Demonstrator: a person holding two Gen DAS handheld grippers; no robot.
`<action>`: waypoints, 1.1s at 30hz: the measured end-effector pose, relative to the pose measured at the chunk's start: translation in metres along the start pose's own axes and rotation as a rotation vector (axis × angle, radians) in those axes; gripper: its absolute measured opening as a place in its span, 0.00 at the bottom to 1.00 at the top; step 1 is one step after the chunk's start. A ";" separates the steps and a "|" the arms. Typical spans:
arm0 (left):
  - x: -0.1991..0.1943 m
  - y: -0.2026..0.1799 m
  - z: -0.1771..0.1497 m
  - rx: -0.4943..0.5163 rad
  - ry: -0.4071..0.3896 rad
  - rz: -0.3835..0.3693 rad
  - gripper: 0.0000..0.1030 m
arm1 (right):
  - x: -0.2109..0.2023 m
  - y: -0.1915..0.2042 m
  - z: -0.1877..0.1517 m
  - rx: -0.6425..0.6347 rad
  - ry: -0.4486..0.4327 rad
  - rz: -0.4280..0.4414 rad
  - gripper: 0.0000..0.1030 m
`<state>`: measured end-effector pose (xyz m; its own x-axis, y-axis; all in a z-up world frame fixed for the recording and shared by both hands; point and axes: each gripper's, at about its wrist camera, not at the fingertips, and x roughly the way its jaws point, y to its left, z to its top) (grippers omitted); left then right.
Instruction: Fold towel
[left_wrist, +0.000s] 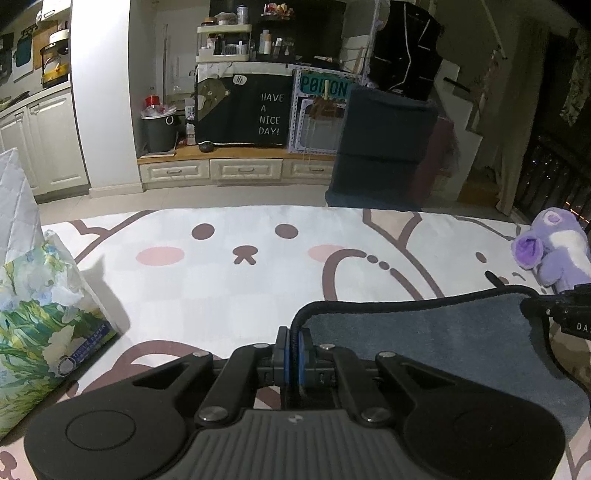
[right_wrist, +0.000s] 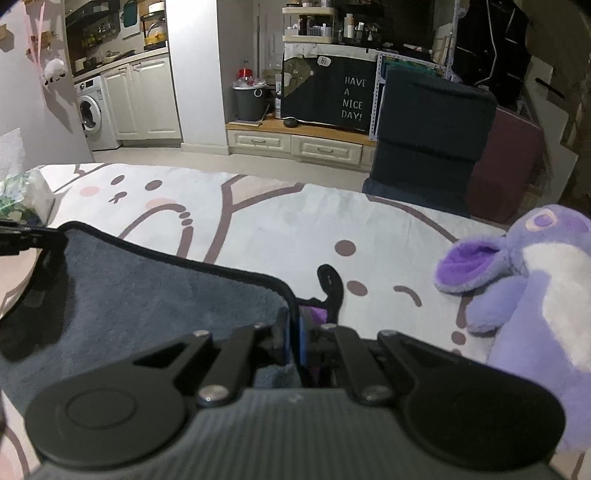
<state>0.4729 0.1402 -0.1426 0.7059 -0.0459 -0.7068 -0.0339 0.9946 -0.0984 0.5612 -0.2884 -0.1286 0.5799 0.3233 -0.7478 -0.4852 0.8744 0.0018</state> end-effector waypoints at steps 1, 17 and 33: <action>0.001 0.000 0.000 0.001 0.001 0.001 0.05 | 0.003 0.000 0.000 0.000 0.006 -0.004 0.06; 0.018 -0.005 0.004 0.008 0.021 0.013 0.05 | 0.026 -0.005 0.000 0.010 0.045 -0.038 0.07; 0.004 -0.006 0.007 -0.011 0.048 0.052 0.77 | 0.012 -0.011 0.002 0.101 0.014 0.007 0.67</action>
<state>0.4806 0.1347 -0.1403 0.6686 0.0015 -0.7436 -0.0778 0.9946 -0.0680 0.5753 -0.2935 -0.1359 0.5670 0.3247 -0.7570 -0.4199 0.9046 0.0735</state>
